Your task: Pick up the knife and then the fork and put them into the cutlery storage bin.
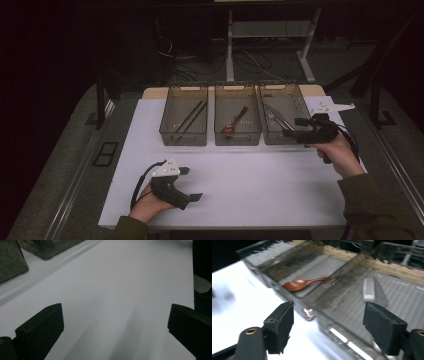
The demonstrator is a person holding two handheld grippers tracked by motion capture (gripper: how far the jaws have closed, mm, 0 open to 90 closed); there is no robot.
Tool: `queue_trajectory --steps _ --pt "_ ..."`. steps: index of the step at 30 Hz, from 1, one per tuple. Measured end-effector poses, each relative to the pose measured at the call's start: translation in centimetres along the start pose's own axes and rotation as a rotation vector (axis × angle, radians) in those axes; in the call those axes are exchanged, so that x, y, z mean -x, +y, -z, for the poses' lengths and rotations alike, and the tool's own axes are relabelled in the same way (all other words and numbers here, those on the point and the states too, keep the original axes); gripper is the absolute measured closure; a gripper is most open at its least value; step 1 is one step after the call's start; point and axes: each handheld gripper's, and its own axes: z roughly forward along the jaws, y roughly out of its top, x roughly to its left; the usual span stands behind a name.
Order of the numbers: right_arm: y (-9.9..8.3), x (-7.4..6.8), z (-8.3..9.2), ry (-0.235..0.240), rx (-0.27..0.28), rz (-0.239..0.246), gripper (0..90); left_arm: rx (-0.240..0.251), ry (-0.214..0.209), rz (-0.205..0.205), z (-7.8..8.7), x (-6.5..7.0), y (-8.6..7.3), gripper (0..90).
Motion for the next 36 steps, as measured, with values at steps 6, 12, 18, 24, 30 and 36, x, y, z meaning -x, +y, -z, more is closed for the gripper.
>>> queue_trajectory --steps 6,12,18,24,30,36 --pt "-1.9 -1.8 0.7 0.035 0.023 0.018 18.3 0.002 -0.004 -0.003 0.0 0.1 0.0 0.0" --pt "-3.8 -2.6 1.3 0.018 0.037 0.009 16.7 0.004 -0.006 -0.005 0.0 0.1 0.0 0.0" --pt "-5.6 -3.6 1.8 0.012 0.043 0.014 15.0 0.006 -0.006 -0.004 0.0 0.2 0.1 0.0" --pt "-7.4 -4.6 2.1 0.018 0.047 0.018 14.9 0.006 -0.006 -0.007 0.1 0.2 0.1 0.0" --pt "-9.2 -5.2 2.9 0.024 0.041 0.046 14.9 0.008 -0.005 -0.007 0.1 0.2 0.1 0.0" --pt "-10.4 -5.4 3.1 0.038 0.010 0.059 13.8 0.011 -0.004 -0.007 0.1 0.2 0.1 0.0"
